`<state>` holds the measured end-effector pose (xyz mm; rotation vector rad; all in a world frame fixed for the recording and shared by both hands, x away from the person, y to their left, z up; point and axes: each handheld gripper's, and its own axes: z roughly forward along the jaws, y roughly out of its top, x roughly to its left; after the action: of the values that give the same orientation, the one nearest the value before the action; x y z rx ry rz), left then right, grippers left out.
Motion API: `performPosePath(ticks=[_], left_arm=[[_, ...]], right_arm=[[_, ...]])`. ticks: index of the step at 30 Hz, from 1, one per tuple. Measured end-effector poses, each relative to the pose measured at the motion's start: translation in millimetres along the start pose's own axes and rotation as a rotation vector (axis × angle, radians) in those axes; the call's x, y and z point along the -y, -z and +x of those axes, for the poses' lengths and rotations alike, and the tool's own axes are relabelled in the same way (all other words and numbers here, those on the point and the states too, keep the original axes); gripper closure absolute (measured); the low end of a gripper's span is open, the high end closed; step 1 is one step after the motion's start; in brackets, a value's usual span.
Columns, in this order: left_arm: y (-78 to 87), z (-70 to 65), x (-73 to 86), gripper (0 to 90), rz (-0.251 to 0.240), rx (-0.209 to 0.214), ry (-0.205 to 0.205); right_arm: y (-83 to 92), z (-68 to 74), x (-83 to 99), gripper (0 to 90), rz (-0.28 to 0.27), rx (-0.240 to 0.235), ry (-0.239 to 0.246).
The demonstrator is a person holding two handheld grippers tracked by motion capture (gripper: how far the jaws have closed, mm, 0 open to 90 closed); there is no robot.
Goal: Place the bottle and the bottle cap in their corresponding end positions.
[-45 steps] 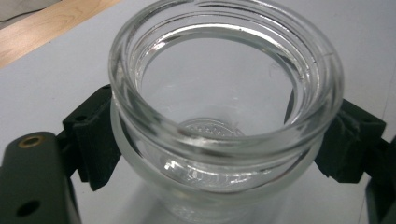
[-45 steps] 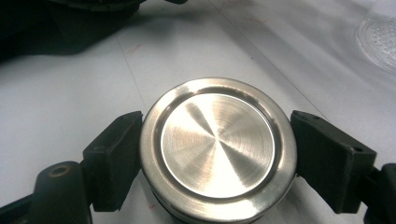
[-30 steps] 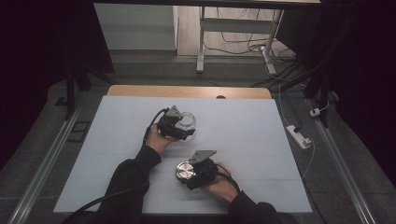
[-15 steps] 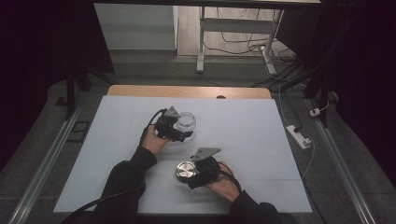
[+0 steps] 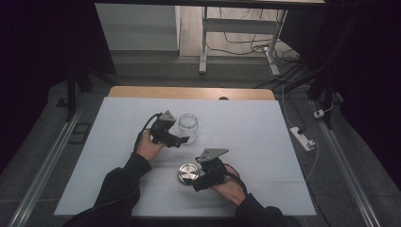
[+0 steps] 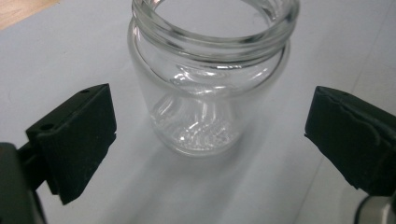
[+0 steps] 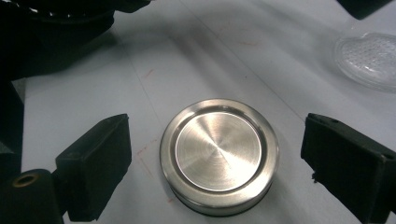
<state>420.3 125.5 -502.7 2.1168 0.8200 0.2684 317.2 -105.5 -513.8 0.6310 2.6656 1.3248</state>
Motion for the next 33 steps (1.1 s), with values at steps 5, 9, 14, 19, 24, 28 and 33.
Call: performPosePath(ticks=[5,9,14,19,24,28,33], left_arm=[[9.2,-5.1,3.6,1.4,0.0,0.029,-0.001],[16.6,-9.7,6.5,0.4,-0.008,0.046,0.0],[24.8,-16.7,10.8,0.0,-0.013,0.061,-0.004],[32.8,-25.4,14.2,0.0,-0.014,0.074,-0.024],[40.0,-34.4,16.9,0.0,-0.022,0.103,-0.035],[45.5,-41.5,20.1,0.0,-0.019,0.13,-0.041],[51.0,-49.9,24.7,0.0,-0.012,0.146,-0.044]], right_arm=[[6.6,-2.0,-0.3,7.1,-0.008,-0.006,-0.023],[11.6,-2.9,-0.3,4.7,-0.012,-0.007,-0.035],[18.5,-3.9,-0.3,2.9,-0.026,0.01,-0.038],[22.4,-5.1,1.1,2.0,-0.023,0.025,-0.034],[25.0,-6.3,2.8,1.0,-0.016,0.035,-0.03],[27.9,-7.5,4.3,0.2,-0.015,0.042,-0.026],[32.5,-7.2,4.8,0.1,-0.019,0.047,-0.022]])
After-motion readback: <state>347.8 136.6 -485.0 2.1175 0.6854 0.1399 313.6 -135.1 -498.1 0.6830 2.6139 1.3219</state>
